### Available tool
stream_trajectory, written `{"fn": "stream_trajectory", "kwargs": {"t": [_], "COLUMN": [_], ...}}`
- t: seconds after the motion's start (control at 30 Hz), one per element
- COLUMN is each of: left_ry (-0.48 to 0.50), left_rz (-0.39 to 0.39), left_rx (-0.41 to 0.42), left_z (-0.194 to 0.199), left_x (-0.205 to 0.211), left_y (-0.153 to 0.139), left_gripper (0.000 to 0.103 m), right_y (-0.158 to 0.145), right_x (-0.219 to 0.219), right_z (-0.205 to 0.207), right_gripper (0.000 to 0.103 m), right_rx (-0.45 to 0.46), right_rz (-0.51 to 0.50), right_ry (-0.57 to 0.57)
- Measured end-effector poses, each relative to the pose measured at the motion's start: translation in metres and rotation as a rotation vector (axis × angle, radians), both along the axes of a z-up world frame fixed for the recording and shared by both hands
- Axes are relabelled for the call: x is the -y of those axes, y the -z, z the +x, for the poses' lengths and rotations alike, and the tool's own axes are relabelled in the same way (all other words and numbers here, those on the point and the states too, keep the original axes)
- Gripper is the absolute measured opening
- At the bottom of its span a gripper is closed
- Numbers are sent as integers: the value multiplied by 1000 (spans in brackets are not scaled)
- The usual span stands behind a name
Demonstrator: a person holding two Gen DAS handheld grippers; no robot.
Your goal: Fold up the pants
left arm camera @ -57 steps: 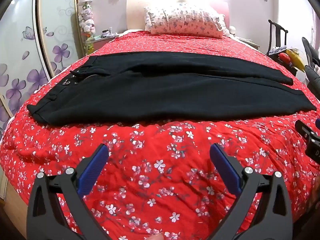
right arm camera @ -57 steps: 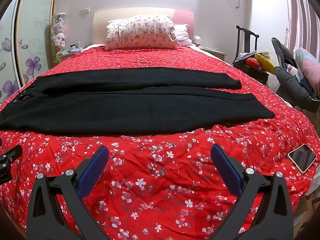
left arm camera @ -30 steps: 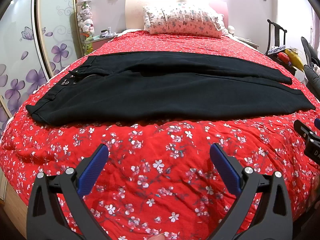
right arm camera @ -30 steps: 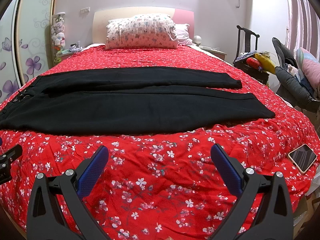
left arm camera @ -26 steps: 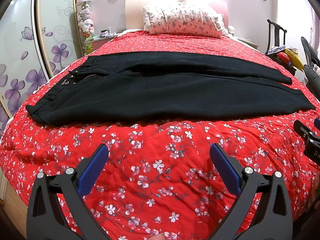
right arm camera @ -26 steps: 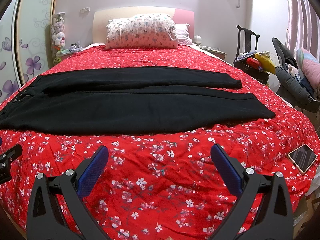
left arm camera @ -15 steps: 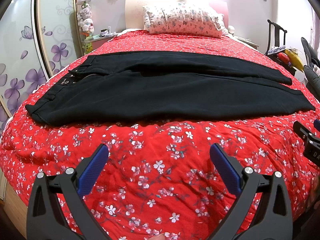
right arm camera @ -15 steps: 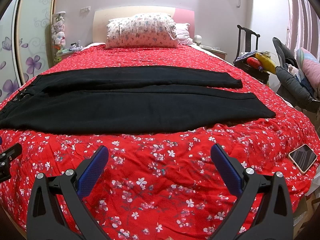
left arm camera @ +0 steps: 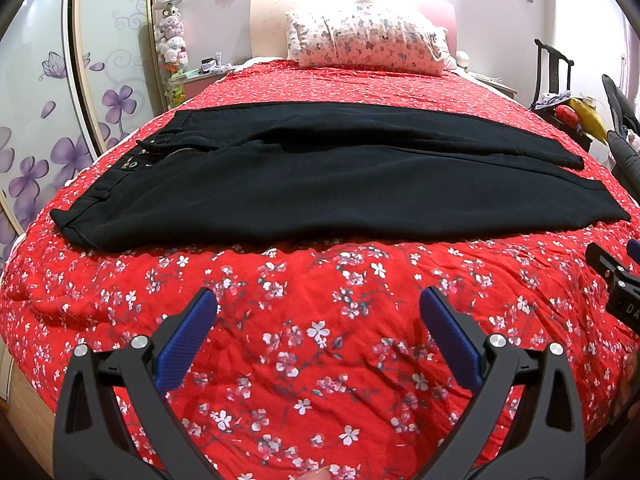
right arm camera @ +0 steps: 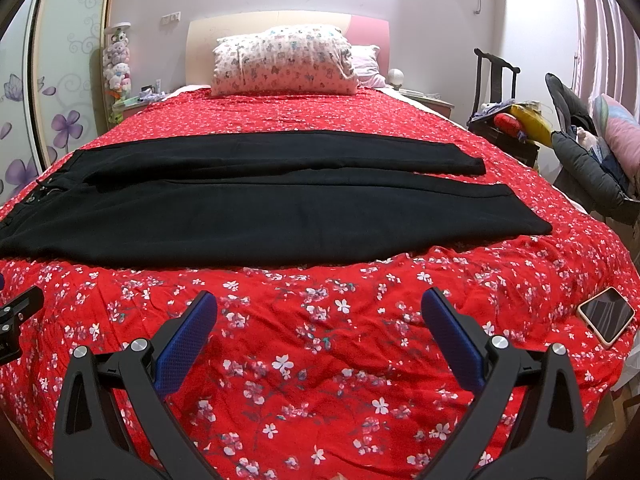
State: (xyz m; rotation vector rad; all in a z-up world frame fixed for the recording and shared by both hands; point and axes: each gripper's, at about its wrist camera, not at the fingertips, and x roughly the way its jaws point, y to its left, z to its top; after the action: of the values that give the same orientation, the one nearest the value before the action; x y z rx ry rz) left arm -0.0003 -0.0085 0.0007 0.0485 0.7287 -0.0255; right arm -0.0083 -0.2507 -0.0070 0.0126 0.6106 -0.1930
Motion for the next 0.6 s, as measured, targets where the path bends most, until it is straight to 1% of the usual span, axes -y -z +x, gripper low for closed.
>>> {"fn": "stream_trajectory", "kwargs": {"t": [0.6], "left_ry": [1], "left_rz": [-1], "left_rx": [-1], "left_z": [0], "left_x": [0], "left_y": [0], "left_gripper": [101], "right_y": [1], "right_x": [0], "right_z": [1], "right_gripper": [102], "right_rx": [-3], "right_rz": [1], "right_ry": [0]}}
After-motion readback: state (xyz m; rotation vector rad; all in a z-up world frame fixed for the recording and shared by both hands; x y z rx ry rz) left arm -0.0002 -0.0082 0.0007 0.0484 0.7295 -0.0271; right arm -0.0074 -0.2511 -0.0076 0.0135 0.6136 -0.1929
